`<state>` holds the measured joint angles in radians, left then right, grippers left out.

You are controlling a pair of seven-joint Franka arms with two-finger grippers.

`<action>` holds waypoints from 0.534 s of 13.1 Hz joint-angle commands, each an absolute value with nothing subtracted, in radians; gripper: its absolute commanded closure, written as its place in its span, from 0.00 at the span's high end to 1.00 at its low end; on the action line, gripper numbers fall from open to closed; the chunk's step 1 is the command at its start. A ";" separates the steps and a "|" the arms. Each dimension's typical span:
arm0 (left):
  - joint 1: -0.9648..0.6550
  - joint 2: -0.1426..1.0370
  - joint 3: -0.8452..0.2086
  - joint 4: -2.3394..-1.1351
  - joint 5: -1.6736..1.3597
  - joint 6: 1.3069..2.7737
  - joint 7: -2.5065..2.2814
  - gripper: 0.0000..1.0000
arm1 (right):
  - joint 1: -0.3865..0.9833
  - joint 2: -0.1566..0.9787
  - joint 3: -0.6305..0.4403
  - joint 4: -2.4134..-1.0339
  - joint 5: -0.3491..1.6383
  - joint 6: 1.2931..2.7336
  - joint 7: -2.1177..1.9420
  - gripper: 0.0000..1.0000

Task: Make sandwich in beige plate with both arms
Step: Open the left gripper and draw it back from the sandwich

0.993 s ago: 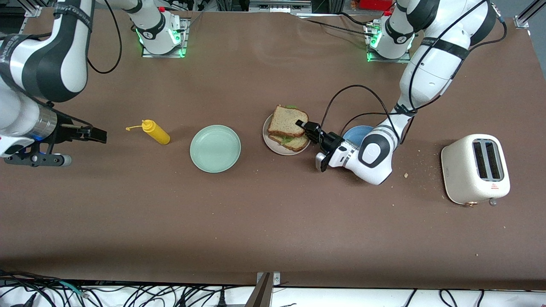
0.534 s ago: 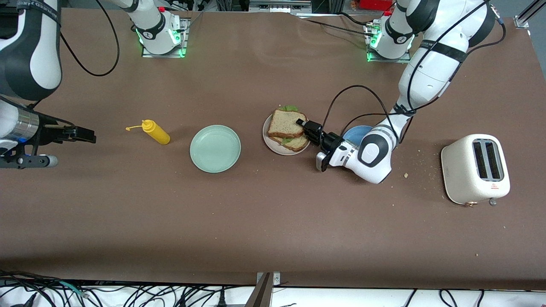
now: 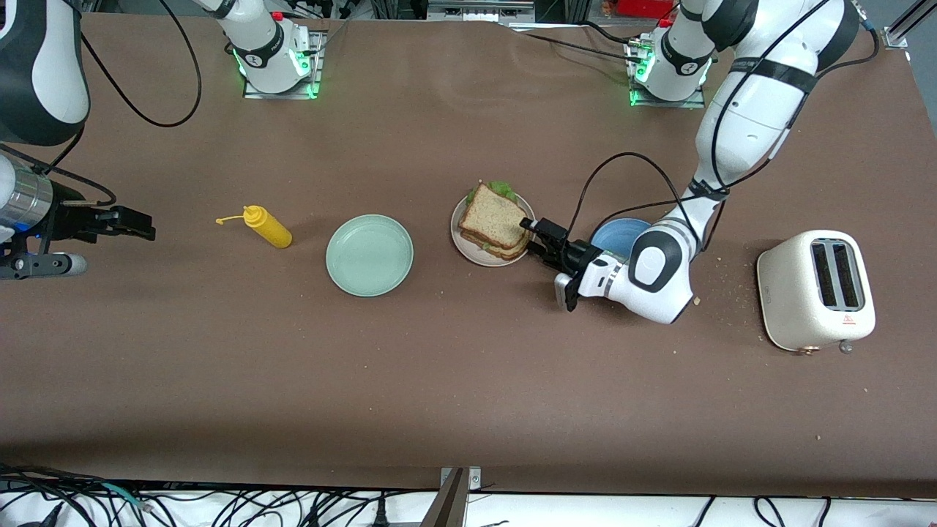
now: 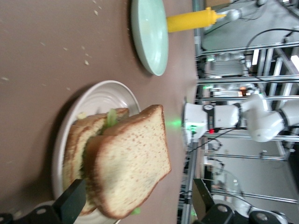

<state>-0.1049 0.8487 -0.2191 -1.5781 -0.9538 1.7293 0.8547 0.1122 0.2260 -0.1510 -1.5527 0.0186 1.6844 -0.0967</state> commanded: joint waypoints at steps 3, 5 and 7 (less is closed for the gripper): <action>-0.107 0.675 -0.212 -1.566 -0.697 1.750 0.564 1.00 | 0.052 0.166 -0.037 -1.621 -0.032 1.726 -0.008 1.00; -0.098 0.634 -0.213 -1.537 -0.561 1.749 0.484 1.00 | -0.047 0.166 0.093 -1.618 -0.099 1.729 0.001 1.00; -0.095 0.594 -0.212 -1.519 -0.435 1.746 0.428 1.00 | -0.057 0.169 0.117 -1.614 -0.101 1.721 0.038 1.00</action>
